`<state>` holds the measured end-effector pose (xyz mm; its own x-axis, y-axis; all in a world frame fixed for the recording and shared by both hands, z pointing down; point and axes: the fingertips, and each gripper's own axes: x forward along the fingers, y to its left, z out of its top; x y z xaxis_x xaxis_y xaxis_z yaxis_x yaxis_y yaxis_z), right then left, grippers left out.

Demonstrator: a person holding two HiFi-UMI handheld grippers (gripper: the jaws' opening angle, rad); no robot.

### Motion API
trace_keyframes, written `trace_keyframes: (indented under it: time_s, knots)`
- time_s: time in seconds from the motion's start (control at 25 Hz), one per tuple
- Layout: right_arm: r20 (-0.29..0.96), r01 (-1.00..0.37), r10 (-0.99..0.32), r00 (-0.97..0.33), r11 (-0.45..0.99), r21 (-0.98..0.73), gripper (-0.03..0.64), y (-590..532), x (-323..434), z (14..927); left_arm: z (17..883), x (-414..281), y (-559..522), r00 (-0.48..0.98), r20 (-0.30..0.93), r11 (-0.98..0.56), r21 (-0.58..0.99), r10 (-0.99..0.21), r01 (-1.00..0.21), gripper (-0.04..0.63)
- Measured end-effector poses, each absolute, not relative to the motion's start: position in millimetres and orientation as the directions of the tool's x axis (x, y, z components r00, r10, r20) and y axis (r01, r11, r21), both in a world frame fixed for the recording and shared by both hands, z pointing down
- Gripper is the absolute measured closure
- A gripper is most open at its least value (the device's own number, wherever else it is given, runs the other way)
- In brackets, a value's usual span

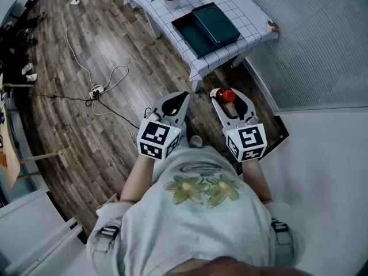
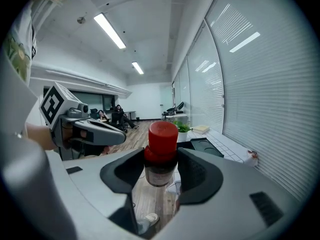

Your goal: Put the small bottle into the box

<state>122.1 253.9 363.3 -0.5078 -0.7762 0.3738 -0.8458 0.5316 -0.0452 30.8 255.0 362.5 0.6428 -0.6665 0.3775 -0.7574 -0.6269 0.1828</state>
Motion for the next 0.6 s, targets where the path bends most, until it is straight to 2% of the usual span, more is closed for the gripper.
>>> trace_keyframes:
  time_s: [0.6]
  knots:
    - [0.370, -0.893, -0.826, -0.425, 0.450, -0.021, 0.408, 138, 115, 348, 360, 28, 134, 0.727, 0.383, -0.724, 0.186, -0.569, -0.664, 0.588]
